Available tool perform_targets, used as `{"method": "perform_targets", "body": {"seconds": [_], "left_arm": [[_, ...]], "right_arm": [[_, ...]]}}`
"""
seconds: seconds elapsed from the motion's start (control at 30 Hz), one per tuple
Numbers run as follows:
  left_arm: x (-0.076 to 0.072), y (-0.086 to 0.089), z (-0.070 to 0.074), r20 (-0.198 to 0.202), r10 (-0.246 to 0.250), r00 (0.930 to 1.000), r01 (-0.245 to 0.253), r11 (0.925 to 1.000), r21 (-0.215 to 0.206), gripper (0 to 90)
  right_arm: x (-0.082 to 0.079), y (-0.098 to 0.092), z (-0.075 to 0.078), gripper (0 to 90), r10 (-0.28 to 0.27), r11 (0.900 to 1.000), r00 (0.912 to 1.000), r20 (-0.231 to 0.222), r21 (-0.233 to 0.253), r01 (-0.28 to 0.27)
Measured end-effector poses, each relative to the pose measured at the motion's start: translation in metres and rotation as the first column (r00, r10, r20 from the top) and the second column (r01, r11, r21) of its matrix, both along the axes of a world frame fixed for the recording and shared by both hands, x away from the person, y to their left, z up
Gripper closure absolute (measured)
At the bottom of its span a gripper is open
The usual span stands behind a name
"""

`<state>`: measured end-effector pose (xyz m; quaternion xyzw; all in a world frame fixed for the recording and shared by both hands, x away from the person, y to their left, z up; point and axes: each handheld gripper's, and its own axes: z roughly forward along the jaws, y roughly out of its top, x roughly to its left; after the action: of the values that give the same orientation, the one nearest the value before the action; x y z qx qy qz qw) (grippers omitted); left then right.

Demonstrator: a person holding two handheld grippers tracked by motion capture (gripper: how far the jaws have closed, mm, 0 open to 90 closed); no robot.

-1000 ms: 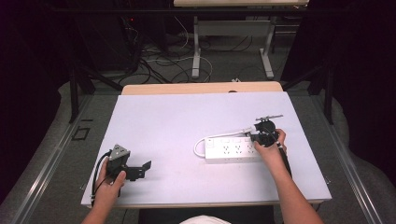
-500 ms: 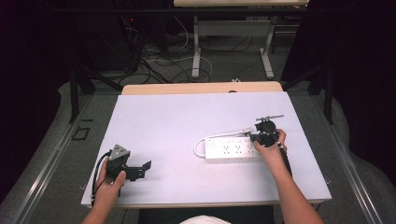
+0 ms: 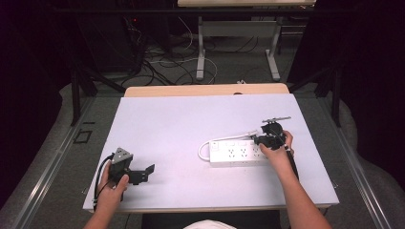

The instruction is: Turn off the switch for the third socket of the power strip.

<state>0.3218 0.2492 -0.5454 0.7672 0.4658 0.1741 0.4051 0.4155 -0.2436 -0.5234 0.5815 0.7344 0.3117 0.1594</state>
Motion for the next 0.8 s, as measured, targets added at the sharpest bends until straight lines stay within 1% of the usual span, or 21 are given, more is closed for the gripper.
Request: {"method": "perform_targets", "body": {"seconds": [0.03,0.07,0.23,0.3,0.33,0.37,0.4,0.43,0.47,0.53,0.63,0.7,0.77,0.8], "left_arm": [[0.001,0.001,0.000,0.005,-0.001,1.0000,0.001,0.9999,0.011,0.4],[0.001,0.000,0.000,0.002,0.004,1.0000,-0.004,1.0000,-0.001,0.4],[0.002,-0.001,-0.001,-0.003,0.005,1.0000,-0.005,1.0000,-0.002,0.5],[0.003,-0.001,-0.001,-0.003,0.000,1.0000,0.000,1.0000,-0.002,0.4],[0.003,-0.002,-0.002,0.004,0.004,1.0000,-0.004,1.0000,-0.006,0.5],[0.003,-0.001,-0.002,0.000,0.003,1.0000,-0.003,1.0000,-0.006,0.4],[0.003,-0.001,-0.002,-0.001,0.003,1.0000,-0.003,1.0000,-0.003,0.4],[0.003,0.000,-0.002,-0.001,0.001,1.0000,-0.001,1.0000,0.005,0.5],[0.003,-0.001,-0.002,-0.006,0.003,1.0000,-0.003,1.0000,-0.002,0.4],[0.003,-0.001,-0.003,-0.007,0.003,1.0000,-0.003,1.0000,-0.005,0.5],[0.003,-0.001,-0.002,-0.009,0.005,0.9999,-0.005,1.0000,-0.002,0.4],[0.004,-0.001,-0.002,-0.011,0.003,0.9999,-0.003,1.0000,0.006,0.4],[0.004,-0.001,-0.003,-0.015,0.003,0.9999,-0.003,1.0000,0.000,0.4],[0.004,-0.001,-0.003,-0.020,-0.004,0.9998,0.005,1.0000,0.006,0.5]], "right_arm": [[0.000,0.000,0.000,70.5,0.004,1.000,1.0000,0.002,0.001,-0.004],[0.000,0.000,0.001,68.4,0.007,1.000,1.0000,0.006,0.000,-0.007],[-0.001,0.004,0.002,55.9,0.016,1.000,0.9995,0.026,-0.024,-0.016],[-0.001,0.005,0.002,52.9,0.024,0.999,0.9988,0.042,-0.038,-0.023],[-0.001,0.006,0.002,50.8,0.028,0.999,0.9989,0.038,-0.034,-0.026],[-0.001,0.007,0.003,49.4,0.034,0.999,0.9987,0.037,-0.028,-0.033],[-0.001,0.007,0.004,48.2,0.043,0.999,0.9983,0.038,-0.022,-0.042],[-0.001,0.008,0.005,47.0,0.046,0.999,0.9979,0.045,-0.026,-0.045],[-0.002,0.010,0.006,45.4,0.042,0.999,0.9981,0.045,-0.030,-0.041],[-0.003,0.013,0.009,41.1,0.037,0.998,0.9974,0.062,-0.048,-0.034],[-0.004,0.016,0.010,33.0,0.044,0.998,0.9976,0.054,-0.046,-0.041],[-0.004,0.019,0.009,29.6,0.044,0.998,0.9978,0.050,-0.044,-0.042],[-0.004,0.020,0.008,25.4,0.046,0.998,0.9977,0.051,-0.052,-0.044],[-0.003,0.021,0.007,23.5,0.047,0.998,0.9977,0.048,-0.050,-0.045]]}}
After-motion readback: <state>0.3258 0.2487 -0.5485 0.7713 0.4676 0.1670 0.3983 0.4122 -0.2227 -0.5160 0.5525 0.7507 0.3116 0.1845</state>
